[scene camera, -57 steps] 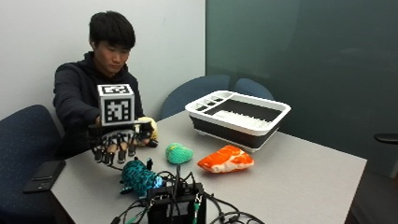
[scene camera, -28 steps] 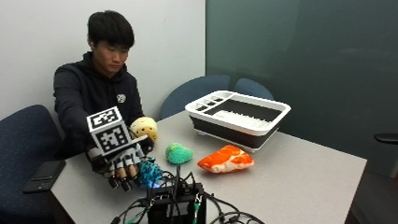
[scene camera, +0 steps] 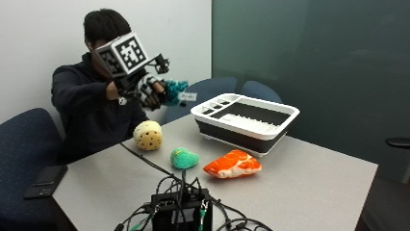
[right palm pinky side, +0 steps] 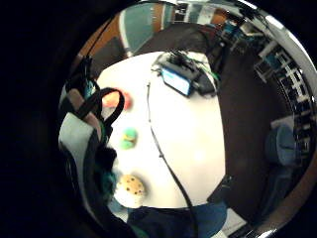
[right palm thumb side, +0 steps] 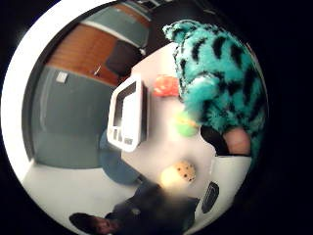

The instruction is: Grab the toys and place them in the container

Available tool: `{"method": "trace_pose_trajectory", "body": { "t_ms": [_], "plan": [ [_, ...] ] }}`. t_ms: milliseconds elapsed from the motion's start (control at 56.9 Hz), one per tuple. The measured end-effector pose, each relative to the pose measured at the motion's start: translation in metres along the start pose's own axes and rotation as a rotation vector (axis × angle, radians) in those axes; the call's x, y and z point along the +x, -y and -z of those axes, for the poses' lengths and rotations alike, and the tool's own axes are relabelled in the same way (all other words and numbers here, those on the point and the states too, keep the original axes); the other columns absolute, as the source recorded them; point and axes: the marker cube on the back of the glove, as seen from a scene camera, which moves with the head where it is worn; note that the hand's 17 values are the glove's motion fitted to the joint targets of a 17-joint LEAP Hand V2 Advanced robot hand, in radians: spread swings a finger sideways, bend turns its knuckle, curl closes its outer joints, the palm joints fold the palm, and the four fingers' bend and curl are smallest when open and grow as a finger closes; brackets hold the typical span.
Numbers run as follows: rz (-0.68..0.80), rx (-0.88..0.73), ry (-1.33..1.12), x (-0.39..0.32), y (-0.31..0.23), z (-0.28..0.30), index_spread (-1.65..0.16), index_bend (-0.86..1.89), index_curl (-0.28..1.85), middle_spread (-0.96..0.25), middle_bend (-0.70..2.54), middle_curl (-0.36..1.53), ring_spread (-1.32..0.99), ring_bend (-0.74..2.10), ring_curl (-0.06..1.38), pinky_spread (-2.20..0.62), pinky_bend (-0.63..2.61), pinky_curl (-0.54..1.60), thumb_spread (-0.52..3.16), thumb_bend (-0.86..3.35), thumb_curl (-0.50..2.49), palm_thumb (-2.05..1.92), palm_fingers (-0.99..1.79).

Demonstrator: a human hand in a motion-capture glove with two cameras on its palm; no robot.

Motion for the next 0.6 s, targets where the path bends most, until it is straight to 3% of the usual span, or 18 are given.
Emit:
{"method": "trace_pose_trajectory", "body": {
  "t_ms": [281,457,527,545,562,598],
  "plan": [
    [0.383,0.242,0.143,-0.168,0.017,0.001,-0.09,0.62,0.69,-0.33,0.21,0.47,-0.39,1.22,0.53,-0.41,1.13,0.41,0.94,0.25,0.77,0.67,0.97],
    [0.389,-0.066,-0.004,-0.230,0.034,-0.059,-0.10,0.62,0.78,-0.36,0.23,0.55,-0.40,1.15,0.53,-0.41,1.08,0.42,0.90,0.19,0.83,0.62,0.83],
    [0.357,-0.185,-0.055,-0.232,0.051,-0.073,-0.11,0.38,0.77,-0.26,0.11,0.53,-0.36,1.07,0.54,-0.37,1.20,0.47,1.12,0.14,0.74,0.48,0.29],
    [0.348,-0.201,-0.062,-0.228,0.057,-0.073,-0.11,0.27,0.74,-0.20,0.10,0.51,-0.31,0.93,0.50,-0.32,1.20,0.47,1.13,0.07,0.69,0.38,-0.12],
    [0.340,-0.213,-0.066,-0.223,0.062,-0.072,-0.11,0.24,0.74,-0.17,0.14,0.52,-0.26,0.83,0.50,-0.28,1.19,0.49,1.13,0.03,0.66,0.32,-0.32],
    [0.334,-0.234,-0.064,-0.206,0.073,-0.066,-0.12,0.16,0.68,-0.12,0.12,0.48,-0.21,0.72,0.45,-0.23,1.18,0.46,1.16,-0.01,0.63,0.27,-0.33]
  ]
}}
